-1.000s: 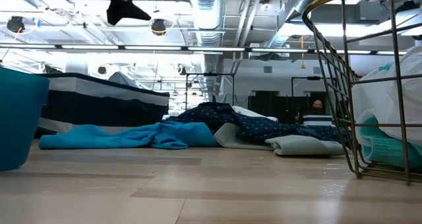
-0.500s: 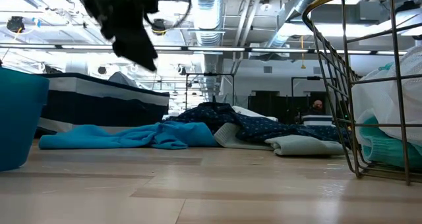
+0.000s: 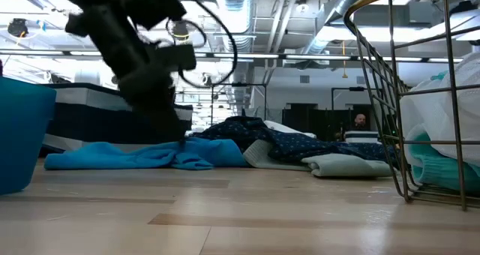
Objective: Pick & Place Cloths
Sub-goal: Put the blue shorts into the gold basket
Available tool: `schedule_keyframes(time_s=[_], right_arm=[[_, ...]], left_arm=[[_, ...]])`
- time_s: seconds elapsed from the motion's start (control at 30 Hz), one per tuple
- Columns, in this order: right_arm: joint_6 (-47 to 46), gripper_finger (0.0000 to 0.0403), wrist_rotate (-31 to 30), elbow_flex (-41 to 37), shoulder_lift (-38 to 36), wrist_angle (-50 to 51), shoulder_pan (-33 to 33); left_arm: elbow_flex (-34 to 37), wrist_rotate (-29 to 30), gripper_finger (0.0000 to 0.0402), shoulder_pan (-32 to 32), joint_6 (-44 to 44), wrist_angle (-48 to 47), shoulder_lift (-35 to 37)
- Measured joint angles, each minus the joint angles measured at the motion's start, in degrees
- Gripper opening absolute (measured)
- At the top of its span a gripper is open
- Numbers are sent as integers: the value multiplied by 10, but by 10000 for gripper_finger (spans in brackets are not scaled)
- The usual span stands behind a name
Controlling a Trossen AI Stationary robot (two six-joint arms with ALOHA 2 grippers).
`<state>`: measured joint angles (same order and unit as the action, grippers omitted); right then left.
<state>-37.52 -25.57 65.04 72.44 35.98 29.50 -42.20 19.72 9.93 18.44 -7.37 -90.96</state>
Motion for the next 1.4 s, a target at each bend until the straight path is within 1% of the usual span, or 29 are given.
schedule_keyframes(time_s=[0.2,0.27,0.33,0.37,0.43,0.5,0.53,0.57,0.7,0.77,0.87,1.03,1.17,1.27,1.4], right_arm=[[0,6,0,0,0,0,0],[0,6,0,0,0,0,0],[0,6,1,0,0,0,0],[0,6,1,0,0,0,0],[0,6,1,0,0,0,0],[6,6,1,0,0,-1,0],[12,6,1,0,0,-5,-1],[18,6,1,0,0,-11,-1],[35,17,1,0,0,-30,-7],[39,36,1,0,0,-34,-14],[63,81,0,0,0,-46,-27],[160,184,1,0,0,-128,-53],[247,261,2,0,0,-214,-75],[303,296,2,0,0,-251,-92],[350,312,21,0,0,-273,-116]], left_arm=[[7,5,251,-6,6,19,-57],[7,7,239,-6,21,21,-66],[7,9,209,-5,33,19,-66],[7,9,187,-5,37,18,-62],[9,3,127,-5,45,11,-46],[11,-14,57,-5,54,0,-22],[12,-22,31,-5,60,-1,-7],[12,-25,21,-7,64,2,9],[11,-25,15,-3,75,3,82],[11,-22,10,-1,75,9,124],[11,-22,8,3,73,11,188],[10,-23,8,3,71,16,281],[9,-22,8,3,66,20,330],[9,-22,8,3,59,22,344],[9,-22,8,3,59,32,346]])
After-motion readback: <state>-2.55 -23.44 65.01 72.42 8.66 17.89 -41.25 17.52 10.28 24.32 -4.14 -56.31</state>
